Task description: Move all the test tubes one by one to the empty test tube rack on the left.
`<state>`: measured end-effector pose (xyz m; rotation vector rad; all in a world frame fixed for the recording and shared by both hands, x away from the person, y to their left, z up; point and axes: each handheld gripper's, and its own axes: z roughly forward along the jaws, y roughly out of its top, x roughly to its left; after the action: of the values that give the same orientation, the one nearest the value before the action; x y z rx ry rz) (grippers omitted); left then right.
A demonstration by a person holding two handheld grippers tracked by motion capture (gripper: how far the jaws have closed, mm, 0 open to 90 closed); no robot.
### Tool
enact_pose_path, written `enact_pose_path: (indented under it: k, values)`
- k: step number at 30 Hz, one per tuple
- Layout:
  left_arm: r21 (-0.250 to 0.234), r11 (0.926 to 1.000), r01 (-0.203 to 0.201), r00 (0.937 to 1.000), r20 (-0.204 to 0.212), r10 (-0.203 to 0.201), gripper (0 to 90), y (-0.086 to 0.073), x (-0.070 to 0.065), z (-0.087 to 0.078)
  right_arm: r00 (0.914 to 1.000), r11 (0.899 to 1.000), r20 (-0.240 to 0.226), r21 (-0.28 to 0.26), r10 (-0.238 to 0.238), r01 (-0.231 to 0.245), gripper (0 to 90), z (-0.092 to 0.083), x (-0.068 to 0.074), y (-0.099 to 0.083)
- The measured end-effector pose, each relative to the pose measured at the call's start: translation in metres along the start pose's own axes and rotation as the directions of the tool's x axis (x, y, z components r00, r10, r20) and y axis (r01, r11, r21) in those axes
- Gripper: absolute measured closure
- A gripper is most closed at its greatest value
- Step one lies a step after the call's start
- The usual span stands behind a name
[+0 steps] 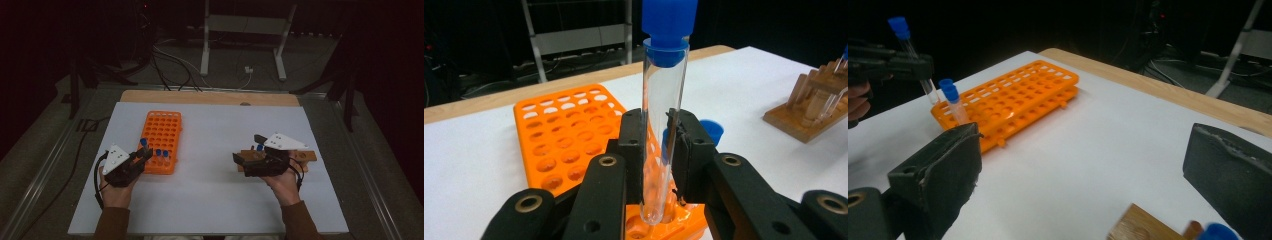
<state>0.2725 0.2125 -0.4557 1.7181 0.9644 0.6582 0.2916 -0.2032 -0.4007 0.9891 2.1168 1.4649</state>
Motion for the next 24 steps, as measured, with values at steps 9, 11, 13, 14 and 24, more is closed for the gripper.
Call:
enact_pose_path:
  k: [9, 11, 13, 14, 24]
  values:
    - [0.040, 0.9992, 0.006, 0.9999, -0.012, -0.005, 77.4, -0.013, 0.003, 0.014, 0.9998, 1.000, 0.017, -0.018, 0.012, -0.012, 2.4, -0.010, -0.009, -0.002]
    - [0.046, 0.9988, 0.015, 0.9998, -0.016, -0.014, 77.4, -0.016, 0.005, 0.016, 0.9998, 1.000, 0.017, -0.024, 0.012, -0.011, 2.4, -0.011, -0.010, -0.002]
    - [0.053, 0.9984, 0.022, 0.9996, -0.018, -0.021, 77.5, -0.019, 0.006, 0.017, 0.9998, 1.000, 0.016, -0.025, 0.011, -0.011, 2.4, -0.011, -0.010, -0.002]
    - [0.057, 0.9982, 0.021, 0.9996, -0.019, -0.020, 77.4, -0.019, 0.006, 0.018, 0.9998, 1.000, 0.016, -0.025, 0.012, -0.011, 2.4, -0.011, -0.010, -0.003]
    - [0.146, 0.9893, -0.009, 0.9996, -0.027, 0.013, 77.4, -0.029, 0.004, 0.028, 0.9998, 0.999, 0.013, -0.034, 0.015, -0.014, 2.4, -0.013, -0.010, -0.003]
